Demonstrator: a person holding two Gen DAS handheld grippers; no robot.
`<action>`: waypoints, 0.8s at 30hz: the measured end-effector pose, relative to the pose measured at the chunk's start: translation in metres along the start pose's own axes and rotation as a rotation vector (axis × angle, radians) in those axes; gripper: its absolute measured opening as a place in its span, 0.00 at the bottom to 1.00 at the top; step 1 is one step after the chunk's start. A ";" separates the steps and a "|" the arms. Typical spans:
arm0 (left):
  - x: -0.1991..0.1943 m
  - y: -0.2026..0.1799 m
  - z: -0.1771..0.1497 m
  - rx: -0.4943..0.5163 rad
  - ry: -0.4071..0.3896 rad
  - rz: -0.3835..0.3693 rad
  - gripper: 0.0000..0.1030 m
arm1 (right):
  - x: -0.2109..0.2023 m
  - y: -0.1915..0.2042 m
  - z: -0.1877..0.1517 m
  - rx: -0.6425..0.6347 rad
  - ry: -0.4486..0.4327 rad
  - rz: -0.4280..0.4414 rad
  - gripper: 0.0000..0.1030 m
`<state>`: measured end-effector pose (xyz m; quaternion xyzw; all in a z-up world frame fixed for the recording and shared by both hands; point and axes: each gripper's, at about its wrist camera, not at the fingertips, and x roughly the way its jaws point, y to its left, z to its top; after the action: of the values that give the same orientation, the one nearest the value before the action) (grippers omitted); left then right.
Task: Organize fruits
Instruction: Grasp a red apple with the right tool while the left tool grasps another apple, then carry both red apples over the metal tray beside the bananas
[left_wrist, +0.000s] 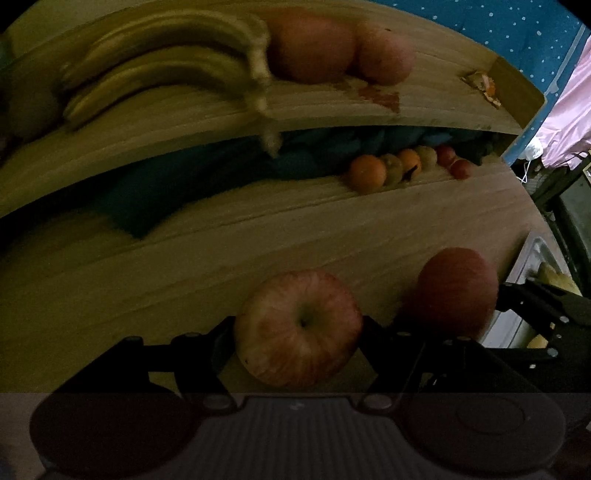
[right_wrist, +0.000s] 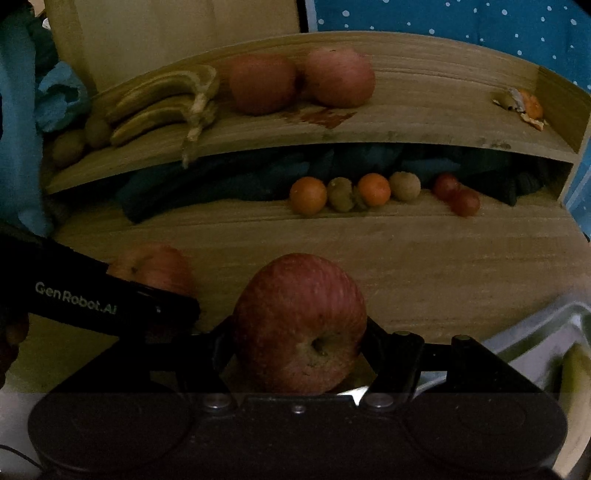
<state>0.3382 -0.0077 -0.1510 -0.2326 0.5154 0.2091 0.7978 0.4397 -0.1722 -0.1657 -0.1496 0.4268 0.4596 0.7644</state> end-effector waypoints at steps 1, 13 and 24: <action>-0.002 0.004 -0.003 -0.002 0.001 0.000 0.71 | -0.002 0.004 -0.002 0.005 -0.002 0.002 0.68; -0.024 0.030 -0.027 -0.020 0.012 -0.014 0.71 | -0.023 0.037 -0.013 0.026 -0.023 0.011 0.68; -0.039 0.016 -0.028 0.064 -0.007 -0.068 0.71 | -0.057 0.037 -0.022 0.081 -0.066 -0.044 0.68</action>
<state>0.2938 -0.0151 -0.1277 -0.2234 0.5108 0.1661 0.8134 0.3859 -0.1987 -0.1278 -0.1128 0.4164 0.4298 0.7932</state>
